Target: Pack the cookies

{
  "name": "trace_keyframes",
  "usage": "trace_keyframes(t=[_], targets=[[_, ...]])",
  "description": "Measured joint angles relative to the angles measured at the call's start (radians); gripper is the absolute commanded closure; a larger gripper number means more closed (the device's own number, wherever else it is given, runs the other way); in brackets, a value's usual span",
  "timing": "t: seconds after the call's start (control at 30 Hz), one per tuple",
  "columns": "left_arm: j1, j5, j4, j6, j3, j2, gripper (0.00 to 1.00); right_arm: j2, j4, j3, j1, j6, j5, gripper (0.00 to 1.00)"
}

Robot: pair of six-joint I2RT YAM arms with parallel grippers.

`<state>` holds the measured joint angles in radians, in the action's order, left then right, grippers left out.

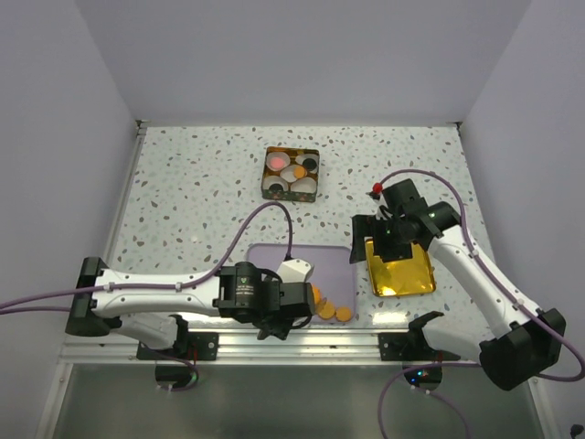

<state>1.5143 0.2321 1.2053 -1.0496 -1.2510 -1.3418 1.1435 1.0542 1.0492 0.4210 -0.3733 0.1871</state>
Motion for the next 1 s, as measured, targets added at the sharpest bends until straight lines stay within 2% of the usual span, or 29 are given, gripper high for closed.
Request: trace_keyframes(t=[0.33, 0.83, 1.0], targets=[[0.000, 0.023, 0.012, -0.056, -0.053, -0.097, 0.52, -0.014, 0.021, -0.001, 0.000, 0.027, 0.000, 0.01], [0.000, 0.037, 0.077, -0.159, -0.054, -0.114, 0.59, -0.019, 0.023, -0.027, 0.000, 0.043, 0.016, 0.01], [0.000, 0.035, 0.080, -0.173, -0.046, -0.084, 0.55, -0.019, 0.021, -0.030, 0.000, 0.043, 0.019, 0.01]])
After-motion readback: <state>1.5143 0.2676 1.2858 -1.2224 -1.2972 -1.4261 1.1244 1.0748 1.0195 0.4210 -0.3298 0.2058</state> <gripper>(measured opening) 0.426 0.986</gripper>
